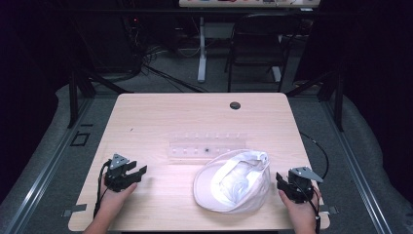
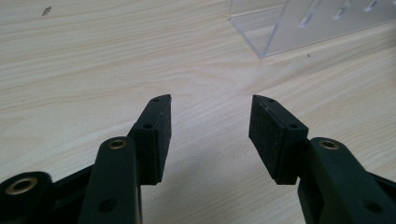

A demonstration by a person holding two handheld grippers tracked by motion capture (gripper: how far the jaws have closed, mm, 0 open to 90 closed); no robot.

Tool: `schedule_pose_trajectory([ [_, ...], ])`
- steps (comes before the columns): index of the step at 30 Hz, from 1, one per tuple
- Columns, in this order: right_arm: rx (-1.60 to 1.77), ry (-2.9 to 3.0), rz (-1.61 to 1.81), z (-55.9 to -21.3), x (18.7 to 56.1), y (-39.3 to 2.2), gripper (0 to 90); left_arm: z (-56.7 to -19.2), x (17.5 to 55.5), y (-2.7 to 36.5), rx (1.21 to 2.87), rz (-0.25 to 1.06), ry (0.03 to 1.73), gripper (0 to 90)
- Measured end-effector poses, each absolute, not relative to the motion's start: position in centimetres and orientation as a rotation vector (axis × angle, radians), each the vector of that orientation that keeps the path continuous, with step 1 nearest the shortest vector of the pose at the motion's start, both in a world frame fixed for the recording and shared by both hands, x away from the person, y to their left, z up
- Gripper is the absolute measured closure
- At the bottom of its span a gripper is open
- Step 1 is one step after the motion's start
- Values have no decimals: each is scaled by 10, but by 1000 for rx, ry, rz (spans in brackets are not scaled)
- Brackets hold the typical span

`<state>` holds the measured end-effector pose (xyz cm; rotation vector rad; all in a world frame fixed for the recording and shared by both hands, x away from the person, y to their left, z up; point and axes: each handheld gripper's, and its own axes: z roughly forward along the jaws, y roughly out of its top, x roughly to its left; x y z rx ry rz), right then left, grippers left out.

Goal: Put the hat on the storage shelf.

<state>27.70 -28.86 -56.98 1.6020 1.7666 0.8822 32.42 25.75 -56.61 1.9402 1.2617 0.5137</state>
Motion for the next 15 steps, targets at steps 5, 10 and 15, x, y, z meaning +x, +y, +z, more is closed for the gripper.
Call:
schedule_pose_trajectory([
  [5,1614,1789,854,-571,278,-287,530,-566,325,259,1931,515,1274,449],
  [10,1649,1808,847,-570,280,-287,513,-566,324,259,1930,528,1293,446],
  [15,1669,1841,829,-565,282,-286,508,-566,324,257,1933,533,1282,452],
])
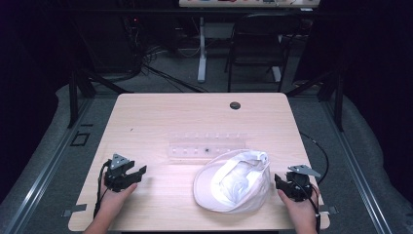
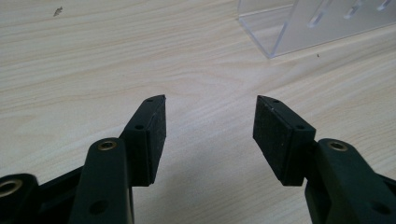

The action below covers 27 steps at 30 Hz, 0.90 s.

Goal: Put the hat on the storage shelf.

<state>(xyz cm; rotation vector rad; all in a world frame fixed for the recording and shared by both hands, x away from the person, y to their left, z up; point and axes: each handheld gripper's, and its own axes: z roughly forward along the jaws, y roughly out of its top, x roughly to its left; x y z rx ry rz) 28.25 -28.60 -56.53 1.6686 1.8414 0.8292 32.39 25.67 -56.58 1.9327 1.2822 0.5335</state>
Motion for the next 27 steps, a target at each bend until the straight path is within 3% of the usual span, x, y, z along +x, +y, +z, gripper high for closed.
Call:
schedule_pose_trajectory([
  [11,1669,1908,779,-557,285,-283,509,-566,324,256,1927,538,1276,438],
  [27,1681,2049,771,-504,306,-279,501,-566,323,256,1939,540,1293,435],
])
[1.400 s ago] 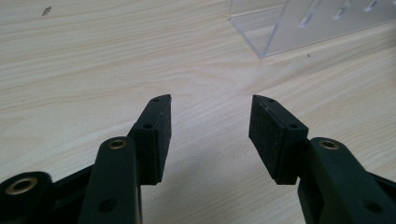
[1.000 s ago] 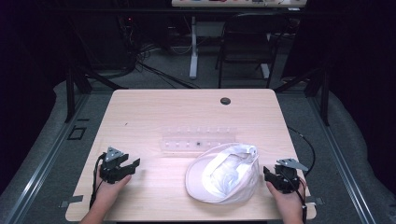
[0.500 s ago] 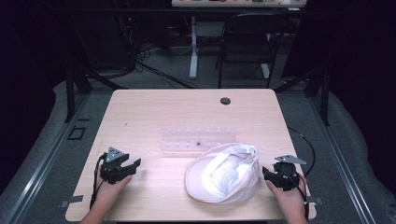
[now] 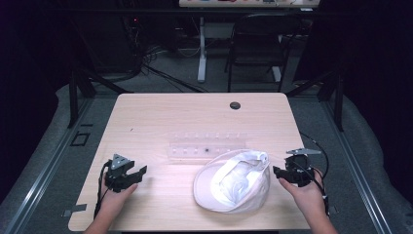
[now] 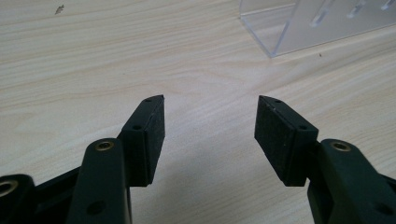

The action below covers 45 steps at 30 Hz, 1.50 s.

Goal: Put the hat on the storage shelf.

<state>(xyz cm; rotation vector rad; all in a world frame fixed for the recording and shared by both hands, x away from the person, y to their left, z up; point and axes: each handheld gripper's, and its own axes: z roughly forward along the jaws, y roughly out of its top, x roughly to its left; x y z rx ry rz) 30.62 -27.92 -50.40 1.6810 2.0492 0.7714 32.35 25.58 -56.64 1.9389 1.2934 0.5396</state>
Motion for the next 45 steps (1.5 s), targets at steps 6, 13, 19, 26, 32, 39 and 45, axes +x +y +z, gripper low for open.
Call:
schedule_pose_trajectory([
  [6,1679,2073,753,-493,313,-277,496,-567,324,255,1938,549,1300,438],
  [13,1751,2124,791,-475,322,-276,482,-568,324,255,1942,549,1307,438],
  [19,1776,2155,801,-458,327,-270,501,-568,325,255,1943,548,1313,437],
  [26,1773,2201,751,-449,338,-260,486,-569,325,254,1951,545,1311,437],
  [32,1822,2249,727,-447,347,-252,458,-569,325,255,1956,543,1308,437],
  [39,1834,2285,665,-450,353,-243,457,-569,325,254,1953,544,1304,437],
  [45,1852,2287,637,-459,353,-237,454,-569,325,254,1954,544,1302,437],
])
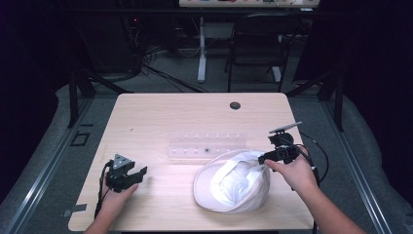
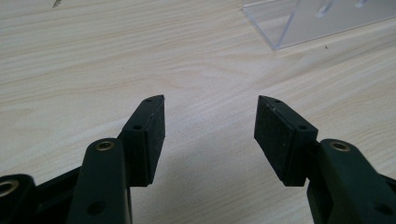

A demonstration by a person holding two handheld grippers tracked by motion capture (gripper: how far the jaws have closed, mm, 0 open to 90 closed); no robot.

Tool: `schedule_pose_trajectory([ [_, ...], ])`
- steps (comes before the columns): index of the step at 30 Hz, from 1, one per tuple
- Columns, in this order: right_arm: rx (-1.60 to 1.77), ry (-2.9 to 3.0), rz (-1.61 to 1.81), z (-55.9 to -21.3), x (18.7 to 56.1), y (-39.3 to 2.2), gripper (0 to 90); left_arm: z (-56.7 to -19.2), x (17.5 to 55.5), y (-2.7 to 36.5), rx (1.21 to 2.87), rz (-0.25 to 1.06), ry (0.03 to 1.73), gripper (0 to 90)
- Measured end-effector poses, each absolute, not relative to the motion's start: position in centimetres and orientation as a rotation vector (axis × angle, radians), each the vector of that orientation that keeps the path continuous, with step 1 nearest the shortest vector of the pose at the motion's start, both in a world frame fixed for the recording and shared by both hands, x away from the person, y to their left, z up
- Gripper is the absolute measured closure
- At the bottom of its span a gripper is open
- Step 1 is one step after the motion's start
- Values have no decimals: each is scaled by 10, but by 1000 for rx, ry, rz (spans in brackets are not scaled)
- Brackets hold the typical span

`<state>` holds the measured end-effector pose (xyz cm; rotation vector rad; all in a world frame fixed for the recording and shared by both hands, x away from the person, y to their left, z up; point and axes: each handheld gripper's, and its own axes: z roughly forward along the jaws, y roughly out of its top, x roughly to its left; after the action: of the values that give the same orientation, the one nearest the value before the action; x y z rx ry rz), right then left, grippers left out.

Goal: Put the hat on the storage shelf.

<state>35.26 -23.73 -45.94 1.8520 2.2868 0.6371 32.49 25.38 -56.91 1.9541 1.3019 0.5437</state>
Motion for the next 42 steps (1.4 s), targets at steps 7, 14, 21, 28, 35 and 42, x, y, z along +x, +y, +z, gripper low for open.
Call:
schedule_pose_trajectory([
  [7,1864,2304,635,-468,353,-235,456,-569,325,254,1957,543,1299,437],
  [14,1919,2307,640,-479,352,-233,457,-569,325,254,1957,543,1298,437],
  [21,1945,2321,629,-480,351,-231,499,-569,325,255,1954,542,1304,437],
  [28,1948,2328,611,-480,348,-229,564,-569,325,255,1951,543,1306,437],
  [35,1935,2335,588,-477,348,-229,685,-569,326,255,1951,541,1307,437],
  [42,1917,2391,542,-473,351,-224,730,-569,326,255,1950,542,1309,437],
])
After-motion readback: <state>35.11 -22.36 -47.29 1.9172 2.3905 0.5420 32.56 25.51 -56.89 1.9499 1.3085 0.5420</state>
